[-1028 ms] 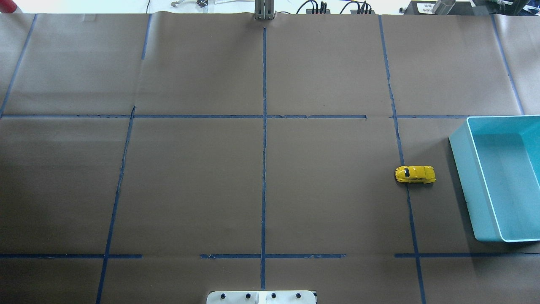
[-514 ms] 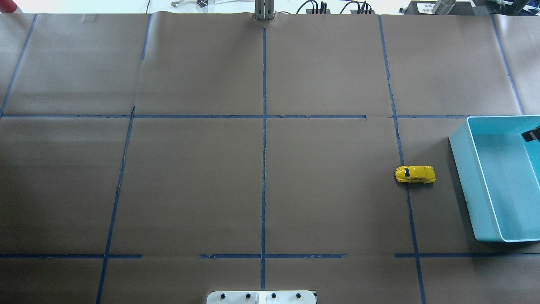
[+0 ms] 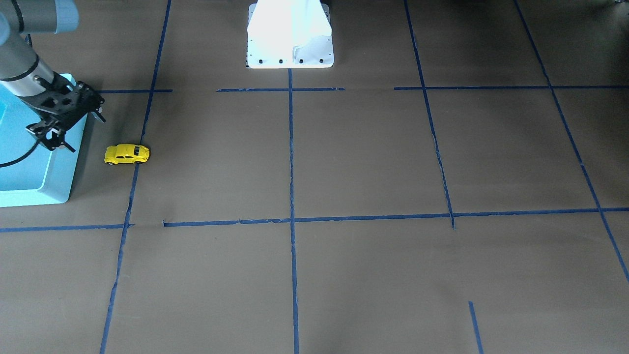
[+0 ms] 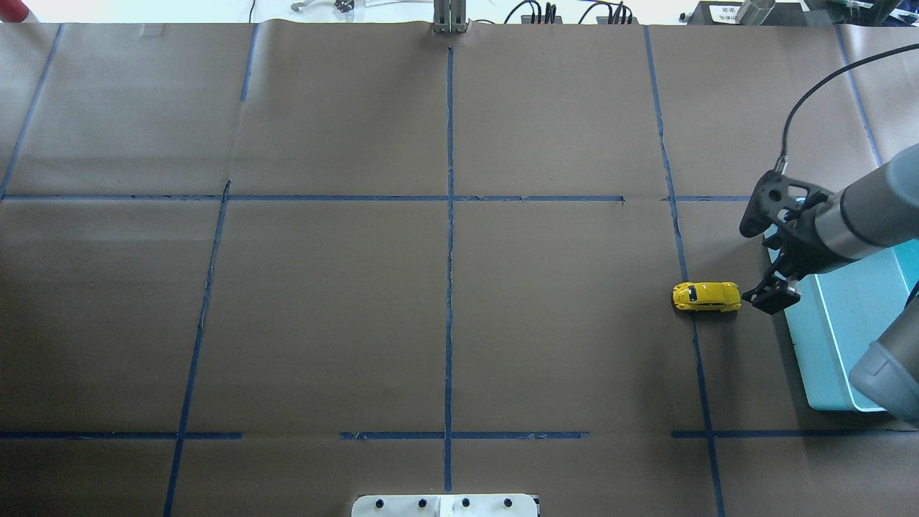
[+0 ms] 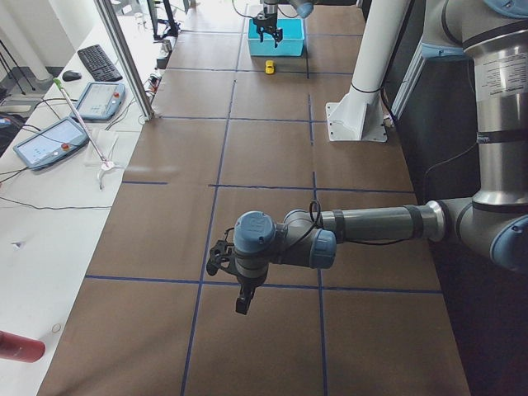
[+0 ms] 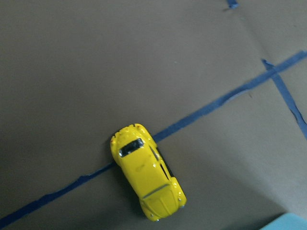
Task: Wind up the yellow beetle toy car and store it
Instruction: 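Reach the right gripper down to the car beside the tray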
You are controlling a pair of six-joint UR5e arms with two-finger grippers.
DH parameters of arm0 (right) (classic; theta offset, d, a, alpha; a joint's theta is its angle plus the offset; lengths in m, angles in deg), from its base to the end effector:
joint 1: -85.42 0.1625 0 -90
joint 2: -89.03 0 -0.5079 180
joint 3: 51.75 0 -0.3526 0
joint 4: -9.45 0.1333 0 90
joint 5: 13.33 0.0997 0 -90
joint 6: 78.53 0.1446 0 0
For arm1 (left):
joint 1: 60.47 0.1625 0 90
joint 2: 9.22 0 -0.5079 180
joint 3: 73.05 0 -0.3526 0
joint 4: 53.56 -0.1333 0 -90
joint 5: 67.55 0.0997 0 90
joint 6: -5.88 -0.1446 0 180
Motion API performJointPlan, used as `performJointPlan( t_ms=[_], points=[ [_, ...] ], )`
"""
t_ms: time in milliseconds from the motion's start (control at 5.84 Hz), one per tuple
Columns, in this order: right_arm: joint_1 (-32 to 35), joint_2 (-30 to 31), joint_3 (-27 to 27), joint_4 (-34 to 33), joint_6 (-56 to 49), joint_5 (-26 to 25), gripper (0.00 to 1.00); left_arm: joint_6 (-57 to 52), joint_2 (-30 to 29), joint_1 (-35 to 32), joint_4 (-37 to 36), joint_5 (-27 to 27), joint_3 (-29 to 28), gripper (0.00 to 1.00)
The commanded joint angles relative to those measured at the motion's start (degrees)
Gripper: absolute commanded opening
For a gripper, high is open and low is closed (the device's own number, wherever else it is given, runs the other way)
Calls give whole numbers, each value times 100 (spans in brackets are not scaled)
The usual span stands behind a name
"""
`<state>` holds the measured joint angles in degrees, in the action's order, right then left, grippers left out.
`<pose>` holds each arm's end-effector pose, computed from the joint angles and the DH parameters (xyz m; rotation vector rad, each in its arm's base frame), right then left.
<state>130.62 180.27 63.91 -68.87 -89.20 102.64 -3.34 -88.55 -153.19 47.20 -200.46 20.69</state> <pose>-0.2796 -0.3808 0.5708 0.4869 -0.6310 -1.0619 -0.0520 -0.3605 0.8032 0.1413 0.7385 0.1331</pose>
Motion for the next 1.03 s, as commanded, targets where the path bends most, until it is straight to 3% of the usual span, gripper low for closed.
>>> performJointPlan(
  t_ms=[0,514,856],
  points=[
    [-738,-45,89,44,-611,-707,100,542,-91,-220,31,-191,-321,100],
    [-907,-149,-516,605,-893,-620,100,1525,-152,-238,49,-209,-200,100],
    [-846,-150,-439,633,-893,-620,100,1990,-135,-238,75,-209,-58,100]
  ],
)
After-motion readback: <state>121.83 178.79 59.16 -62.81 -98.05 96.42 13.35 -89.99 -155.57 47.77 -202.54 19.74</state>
